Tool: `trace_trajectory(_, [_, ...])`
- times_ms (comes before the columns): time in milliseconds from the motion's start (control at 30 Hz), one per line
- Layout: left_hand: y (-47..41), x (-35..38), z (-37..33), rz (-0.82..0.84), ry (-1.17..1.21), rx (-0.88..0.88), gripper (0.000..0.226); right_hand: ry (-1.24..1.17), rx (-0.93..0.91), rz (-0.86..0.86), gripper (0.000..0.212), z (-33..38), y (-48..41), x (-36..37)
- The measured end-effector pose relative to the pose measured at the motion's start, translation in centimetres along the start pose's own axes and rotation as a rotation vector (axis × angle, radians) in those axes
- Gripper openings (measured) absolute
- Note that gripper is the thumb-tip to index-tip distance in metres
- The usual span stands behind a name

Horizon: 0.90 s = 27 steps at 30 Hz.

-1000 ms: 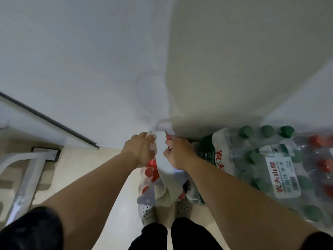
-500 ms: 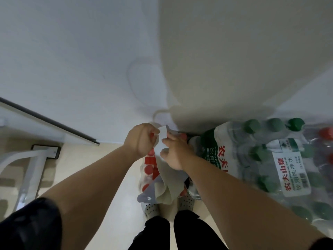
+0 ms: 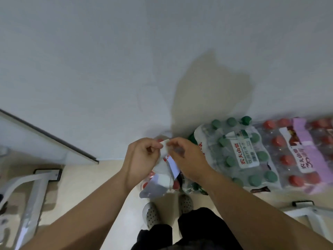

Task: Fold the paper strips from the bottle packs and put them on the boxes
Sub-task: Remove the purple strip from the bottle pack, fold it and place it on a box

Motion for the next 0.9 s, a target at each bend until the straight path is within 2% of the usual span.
trace_trajectory(167, [5.3, -2.0, -4.3, 0.067, 0.228, -0.098, 0.029, -0.055, -0.061, -0.04, 0.018, 4.7, 4.1, -3.9])
trace_trajectory(333, [8.9, -1.6, -8.7, 0.224, 0.365, -0.083, 0.029, -0.028, -0.115, -0.178, 0.027, 7.0, 8.4, -7.8])
trace_trajectory(433, [10.6, -0.5, -11.5, 0.246, 0.439, -0.051, 0.031, -0.083, -0.113, -0.257, 0.026, 7.7, 10.3, -10.3])
trace_trajectory(600, [12.4, 2.0, -16.4, 0.266, 0.444, 0.037, 0.03, -0.133, -0.12, -0.381, 0.024, 7.6, 13.0, -15.7])
trace_trajectory(900, [15.6, 11.0, -24.4, 0.316, 0.429, 0.143, 0.027, -0.071, -0.134, -0.431, 0.021, 4.7, 18.6, -27.0])
Point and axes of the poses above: each hand's wrist, its own y-axis away from the middle knuckle, its own x-axis out of the palm, z = x × y, the point moved 6 cm from there along -y, towards the middle knuckle, and after that the axes turned 14 degrees about -x, right-handed, at the moved point
